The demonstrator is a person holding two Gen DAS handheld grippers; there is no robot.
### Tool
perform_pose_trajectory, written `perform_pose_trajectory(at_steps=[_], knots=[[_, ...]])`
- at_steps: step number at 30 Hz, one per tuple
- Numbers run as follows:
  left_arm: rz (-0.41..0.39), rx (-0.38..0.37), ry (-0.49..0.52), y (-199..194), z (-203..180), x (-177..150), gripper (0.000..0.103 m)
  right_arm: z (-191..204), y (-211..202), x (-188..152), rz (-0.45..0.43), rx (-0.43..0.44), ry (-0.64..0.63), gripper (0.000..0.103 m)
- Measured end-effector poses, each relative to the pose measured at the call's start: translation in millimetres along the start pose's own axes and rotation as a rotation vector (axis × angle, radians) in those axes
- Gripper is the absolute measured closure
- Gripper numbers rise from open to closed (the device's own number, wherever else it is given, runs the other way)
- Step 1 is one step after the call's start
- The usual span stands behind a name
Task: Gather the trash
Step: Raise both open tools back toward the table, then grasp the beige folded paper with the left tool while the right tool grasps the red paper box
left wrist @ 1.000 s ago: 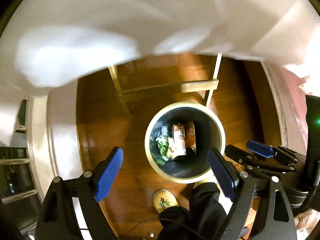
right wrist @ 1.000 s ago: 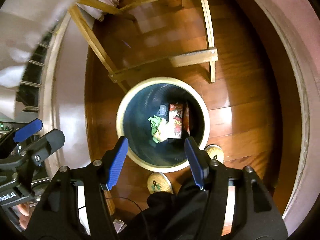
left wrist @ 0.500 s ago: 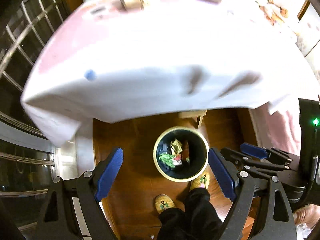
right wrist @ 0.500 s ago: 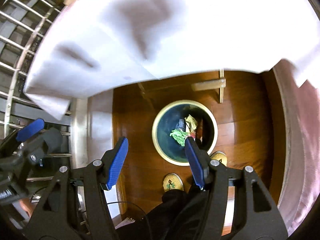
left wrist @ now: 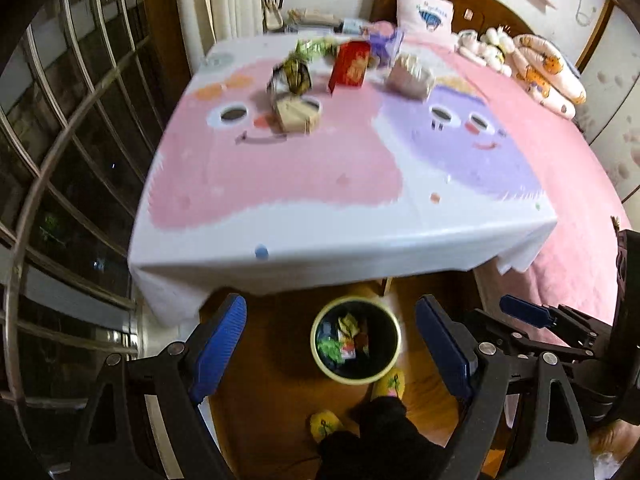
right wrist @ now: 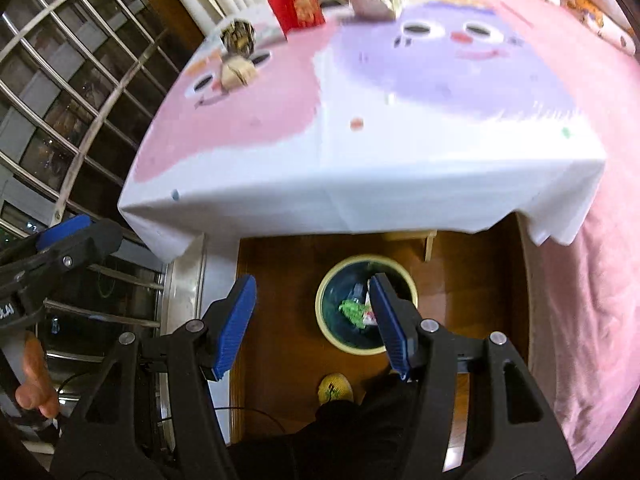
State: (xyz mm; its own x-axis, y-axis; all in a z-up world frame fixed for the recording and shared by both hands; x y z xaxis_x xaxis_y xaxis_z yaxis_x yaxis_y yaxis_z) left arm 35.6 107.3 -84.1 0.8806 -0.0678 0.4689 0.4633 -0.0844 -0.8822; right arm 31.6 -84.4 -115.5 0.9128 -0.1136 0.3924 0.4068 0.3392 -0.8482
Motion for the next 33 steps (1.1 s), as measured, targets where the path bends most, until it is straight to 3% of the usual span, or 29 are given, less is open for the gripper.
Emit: perform_pose_trajectory(at_steps=[7,17,21,25,33], knots=[[-0.092,0.016,-0.025,-40.0,17.7,36.8,0.015,18.3,-42.6,31.6,-0.087,-0.036,-0.042,0.047],[-0.122,-0.022,-0.084,-58.4,39.2,65.6,0.015,37.4,-72.3,70.5,-0.163,-0.091,-0.120,0.046],[-0.113,-0.033,-0.111,-51.3,42.2,74.7,0.015,42.9,-81.4,91.5,-0.191,-0.097,-0.141,0.038],[-0.089,-0.040,-0.150,-33.6,47.1,87.0,0.015,46.2,-82.3,111.9,-0.208,-0.100,-0.165,0.037],[-0.026,-0.041,-0.264,18.2,50.9,119.0,0.015,38.0,-58.9,176.4,-0.210,-0.068,-0.227,0.030]])
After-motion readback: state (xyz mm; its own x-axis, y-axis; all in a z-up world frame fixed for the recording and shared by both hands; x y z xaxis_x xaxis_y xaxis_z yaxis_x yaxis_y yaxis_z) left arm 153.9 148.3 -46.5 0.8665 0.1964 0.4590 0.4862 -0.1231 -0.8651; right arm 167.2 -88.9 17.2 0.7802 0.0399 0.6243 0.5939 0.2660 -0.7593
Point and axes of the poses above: each gripper's, at about its wrist camera, not at the fingertips, and y roughly the way its jaws point, z to its left, x to its top, the point moved 8 cm from there along y, roughly the way its jaws point, and after that the axes turned 4 degrees about x, right-handed, at the moved point
